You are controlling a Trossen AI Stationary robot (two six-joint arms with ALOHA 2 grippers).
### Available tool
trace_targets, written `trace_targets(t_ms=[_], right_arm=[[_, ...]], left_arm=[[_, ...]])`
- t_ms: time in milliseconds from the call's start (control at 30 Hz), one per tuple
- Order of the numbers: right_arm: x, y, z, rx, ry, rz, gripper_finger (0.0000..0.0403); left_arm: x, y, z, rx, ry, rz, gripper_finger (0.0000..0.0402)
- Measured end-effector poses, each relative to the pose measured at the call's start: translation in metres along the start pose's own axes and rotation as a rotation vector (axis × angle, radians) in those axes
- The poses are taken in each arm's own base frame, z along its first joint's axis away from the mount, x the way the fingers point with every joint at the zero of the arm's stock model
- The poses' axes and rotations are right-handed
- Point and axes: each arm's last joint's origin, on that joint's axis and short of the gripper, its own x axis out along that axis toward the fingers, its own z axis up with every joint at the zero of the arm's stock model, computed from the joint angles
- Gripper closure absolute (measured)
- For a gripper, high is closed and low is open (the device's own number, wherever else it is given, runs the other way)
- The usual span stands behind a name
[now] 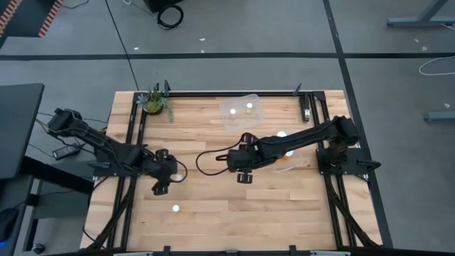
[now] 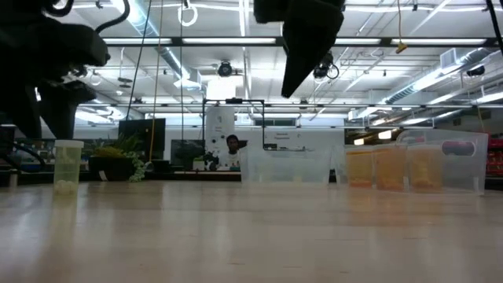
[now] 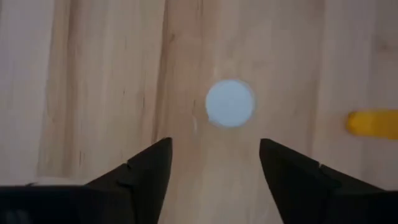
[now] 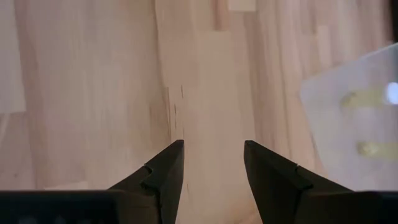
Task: Pick and place medicine bottles into bin by pill shape (circle, oval)
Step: Put the small yellow pill bottle into the top transparent bin
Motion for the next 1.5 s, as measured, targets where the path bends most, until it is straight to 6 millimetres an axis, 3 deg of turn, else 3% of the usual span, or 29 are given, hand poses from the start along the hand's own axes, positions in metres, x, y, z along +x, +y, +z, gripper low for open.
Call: trace_targets(t_ms=[200,600,867,1267,1500], right_arm=[[-0.026,-0.007,-0.006,0.042,-0.035,-0.036,0.0228],[-0.068,-0.022,-0.016,0.111,-0.128,-0.115,0.0228],[-0.065,-0.022,-0.019,0.109,-0.114,-0.133,0.0228],[-0.039,-0.017,-0.041,0.107,-0.005,-0.134,0.0228],[-0.046,-0.025,-0.062,0.141,-0.012,-0.131,0.0228]], left_arm=[[0.016,-0.005,0.003,0.011,0.044,0.023,0.0126],[0.039,-0.014,0.012,0.041,0.033,0.014,0.0146],[0.039,-0.013,0.013,0.061,0.022,0.020,0.0182],[0.041,0.000,0.023,0.006,-0.016,0.038,0.0284],[0.042,0.013,0.040,0.026,-0.120,0.038,0.0277]])
